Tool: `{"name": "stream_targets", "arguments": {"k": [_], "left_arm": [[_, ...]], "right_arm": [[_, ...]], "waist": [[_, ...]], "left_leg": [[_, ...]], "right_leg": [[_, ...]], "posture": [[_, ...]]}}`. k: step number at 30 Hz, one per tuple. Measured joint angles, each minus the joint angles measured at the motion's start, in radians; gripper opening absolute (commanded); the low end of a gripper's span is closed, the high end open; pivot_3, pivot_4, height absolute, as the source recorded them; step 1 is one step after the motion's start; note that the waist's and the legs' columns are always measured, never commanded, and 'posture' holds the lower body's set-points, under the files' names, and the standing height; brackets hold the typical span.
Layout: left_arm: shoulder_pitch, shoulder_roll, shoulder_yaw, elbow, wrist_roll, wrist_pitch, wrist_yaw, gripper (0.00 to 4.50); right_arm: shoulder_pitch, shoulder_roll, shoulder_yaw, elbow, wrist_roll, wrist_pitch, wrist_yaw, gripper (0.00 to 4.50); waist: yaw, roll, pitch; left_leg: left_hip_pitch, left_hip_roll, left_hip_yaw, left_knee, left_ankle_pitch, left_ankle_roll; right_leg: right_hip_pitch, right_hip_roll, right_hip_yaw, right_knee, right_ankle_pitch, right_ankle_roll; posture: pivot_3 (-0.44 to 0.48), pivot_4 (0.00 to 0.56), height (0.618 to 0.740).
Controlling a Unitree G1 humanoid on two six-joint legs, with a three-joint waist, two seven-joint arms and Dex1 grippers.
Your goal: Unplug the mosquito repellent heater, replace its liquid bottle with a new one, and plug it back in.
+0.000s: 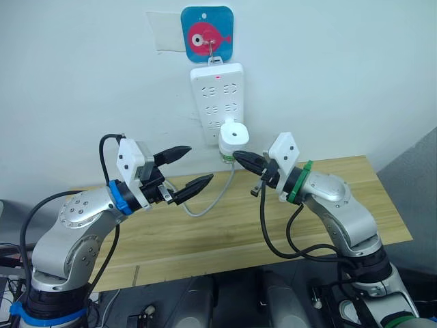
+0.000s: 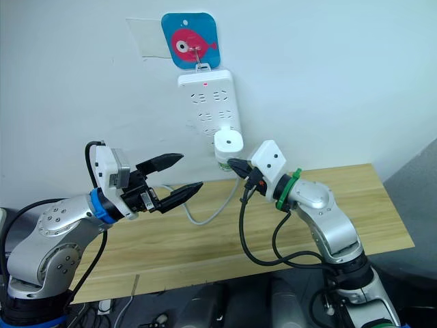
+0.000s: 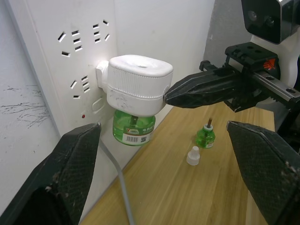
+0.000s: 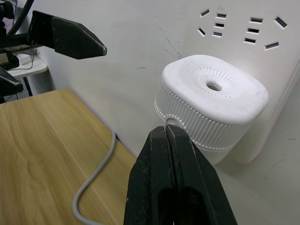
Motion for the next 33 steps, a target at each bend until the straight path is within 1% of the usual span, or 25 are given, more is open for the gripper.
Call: {"name": "stream_targets", "arguments": {"k": [6, 10, 14, 17, 22, 23, 24, 25, 26, 27, 28, 33], "left_arm": [[0.011, 0.004, 0.0, 0.0, 0.0, -0.001, -0.019, 4.5], [0.021, 0.022, 0.002, -0.001, -0.001, -0.001, -0.039, 4.5], [0.049, 0.035, 0.014, -0.006, -0.018, 0.008, -0.046, 4.5], [0.07, 0.07, 0.043, -0.006, -0.016, 0.011, -0.046, 4.5], [0.096, 0.118, 0.093, -0.008, -0.018, 0.034, -0.037, 4.5], [0.1, 0.127, 0.103, -0.008, -0.018, 0.042, -0.034, 4.5], [0.101, 0.133, 0.11, -0.009, -0.02, 0.048, -0.033, 4.5], [0.101, 0.139, 0.119, -0.012, -0.021, 0.054, -0.03, 4.5], [0.1, 0.146, 0.123, -0.016, -0.021, 0.062, -0.023, 4.5], [0.1, 0.155, 0.127, -0.022, -0.019, 0.069, -0.013, 4.5], [0.1, 0.16, 0.132, -0.027, -0.017, 0.073, -0.006, 4.5], [0.119, 0.162, 0.134, -0.064, -0.013, 0.085, 0.015, 4.5]], "right_arm": [[0.034, -0.058, -0.032, -0.011, 0.018, -0.001, 0.035, 0.03], [0.049, -0.093, -0.052, -0.026, 0.035, -0.001, 0.066, 0.03], [0.081, -0.157, -0.088, -0.069, 0.085, -0.002, 0.136, 0.03], [0.092, -0.2, -0.132, -0.081, 0.114, -0.013, 0.18, 0.62], [0.119, -0.255, -0.219, -0.09, 0.181, -0.02, 0.229, 2.38], [0.122, -0.263, -0.235, -0.096, 0.195, -0.018, 0.231, 2.81], [0.124, -0.27, -0.246, -0.104, 0.21, -0.015, 0.232, 3.13], [0.13, -0.276, -0.259, -0.117, 0.226, -0.008, 0.233, 3.59], [0.139, -0.284, -0.268, -0.128, 0.239, -0.002, 0.235, 3.88], [0.147, -0.292, -0.277, -0.134, 0.256, 0.004, 0.238, 4.31], [0.151, -0.296, -0.282, -0.14, 0.263, 0.011, 0.238, 4.44], [0.16, -0.303, -0.306, -0.166, 0.324, 0.056, 0.23, 4.44]], "waist": [[0.0, 0.0, 0.0], [-0.002, 0.0, 0.0], [-0.003, 0.0, 0.0], [-0.002, 0.0, 0.0], [-0.002, -0.001, 0.001], [-0.002, 0.0, 0.001], [-0.001, 0.0, 0.001], [-0.001, -0.001, 0.001], [-0.001, -0.001, 0.001], [-0.001, -0.001, 0.001], [0.0, -0.001, 0.001], [0.0, -0.001, 0.001]], "left_leg": [[0.0, 0.0, 0.001, -0.002, 0.0, 0.0], [0.0, 0.001, 0.001, -0.006, 0.0, 0.0], [0.0, 0.001, 0.001, -0.009, 0.0, 0.0], [0.001, 0.001, 0.001, -0.01, 0.0, 0.0], [0.001, 0.001, 0.001, -0.01, 0.0, 0.001], [0.001, 0.001, 0.001, -0.01, 0.0, 0.001], [0.001, 0.001, 0.001, -0.01, 0.0, 0.001], [0.001, 0.001, 0.001, -0.01, 0.0, 0.001], [0.001, 0.001, 0.001, -0.01, 0.0, 0.001], [0.001, 0.001, 0.001, -0.01, 0.0, 0.001], [0.001, 0.001, 0.001, -0.01, 0.0, 0.001], [0.001, 0.001, 0.001, -0.011, 0.0, 0.001]], "right_leg": [[-0.001, 0.0, 0.0, -0.001, 0.0, 0.0], [-0.002, 0.0, 0.001, -0.001, -0.001, -0.001], [-0.002, 0.0, 0.001, -0.002, -0.001, -0.001], [-0.002, 0.0, 0.001, -0.002, -0.001, -0.001], [-0.002, 0.0, 0.001, -0.003, -0.001, -0.001], [-0.002, 0.0, 0.001, -0.003, -0.001, -0.001], [-0.002, 0.0, 0.001, -0.003, -0.001, -0.001], [-0.002, 0.0, 0.001, -0.003, -0.002, -0.001], [-0.002, 0.0, 0.001, -0.003, -0.002, -0.001], [-0.002, 0.0, 0.001, -0.003, -0.002, -0.001], [-0.002, 0.0, 0.001, -0.003, -0.002, -0.001], [-0.002, 0.0, 0.003, -0.003, -0.002, -0.001]], "posture": [[0.018, 0.264, 0.74], [0.017, 0.264, 0.74], [0.019, 0.267, 0.74], [0.025, 0.27, 0.74], [0.028, 0.271, 0.74], [0.03, 0.271, 0.74], [0.03, 0.271, 0.74], [0.033, 0.272, 0.74], [0.037, 0.272, 0.74], [0.037, 0.272, 0.74], [0.037, 0.272, 0.74], [0.044, 0.267, 0.74]]}}
